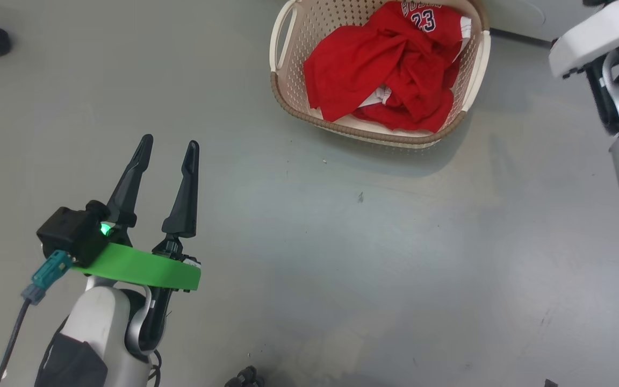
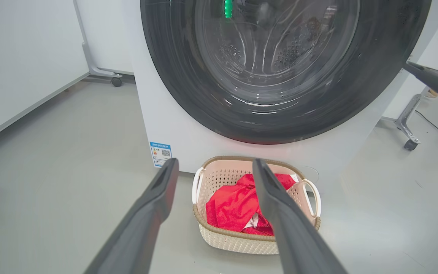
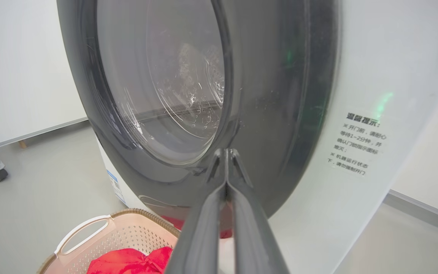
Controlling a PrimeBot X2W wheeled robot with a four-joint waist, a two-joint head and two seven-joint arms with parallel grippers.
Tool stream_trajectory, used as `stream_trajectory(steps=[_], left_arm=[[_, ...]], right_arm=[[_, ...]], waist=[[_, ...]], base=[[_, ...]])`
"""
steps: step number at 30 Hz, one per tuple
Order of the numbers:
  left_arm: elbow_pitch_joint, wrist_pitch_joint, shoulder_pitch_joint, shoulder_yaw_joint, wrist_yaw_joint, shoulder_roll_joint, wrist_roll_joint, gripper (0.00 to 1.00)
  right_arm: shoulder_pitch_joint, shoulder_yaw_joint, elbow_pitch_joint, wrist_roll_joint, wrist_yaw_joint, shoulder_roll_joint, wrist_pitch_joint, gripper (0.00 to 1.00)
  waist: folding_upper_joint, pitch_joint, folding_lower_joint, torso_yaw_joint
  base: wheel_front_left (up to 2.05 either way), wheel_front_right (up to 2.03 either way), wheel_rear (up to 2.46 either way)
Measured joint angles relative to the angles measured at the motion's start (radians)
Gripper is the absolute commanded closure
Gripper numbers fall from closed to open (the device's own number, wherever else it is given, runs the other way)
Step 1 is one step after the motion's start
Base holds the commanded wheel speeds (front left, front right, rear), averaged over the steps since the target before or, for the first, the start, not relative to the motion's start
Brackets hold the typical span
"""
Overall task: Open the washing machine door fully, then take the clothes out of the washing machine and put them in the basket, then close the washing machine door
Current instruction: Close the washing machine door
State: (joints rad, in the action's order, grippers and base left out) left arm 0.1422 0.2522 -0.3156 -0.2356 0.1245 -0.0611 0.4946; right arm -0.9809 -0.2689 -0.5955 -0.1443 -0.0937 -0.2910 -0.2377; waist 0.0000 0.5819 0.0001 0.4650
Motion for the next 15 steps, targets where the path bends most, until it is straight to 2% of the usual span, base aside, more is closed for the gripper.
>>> stream_trajectory(steps=[3, 15], left_arm=[[0.002, 0.0, -0.004, 0.008, 0.0, -0.007, -0.012, 0.0], [0.044, 0.0, 0.024, 0.044, 0.0, -0.047, -0.037, 0.0]], right_arm=[[0.065, 0.0, 0.0, -0.012, 0.002, 0.019, -0.006, 1.0], [0.323, 0.032, 0.062, -0.069, 0.064, 0.127, -0.015, 1.0]], waist=[[0.0, -0.036, 0.0, -0.016], [0.0, -0.182, 0.0, -0.122]], base=[[0.0, 0.0, 0.0], [0.0, 0.0, 0.0]])
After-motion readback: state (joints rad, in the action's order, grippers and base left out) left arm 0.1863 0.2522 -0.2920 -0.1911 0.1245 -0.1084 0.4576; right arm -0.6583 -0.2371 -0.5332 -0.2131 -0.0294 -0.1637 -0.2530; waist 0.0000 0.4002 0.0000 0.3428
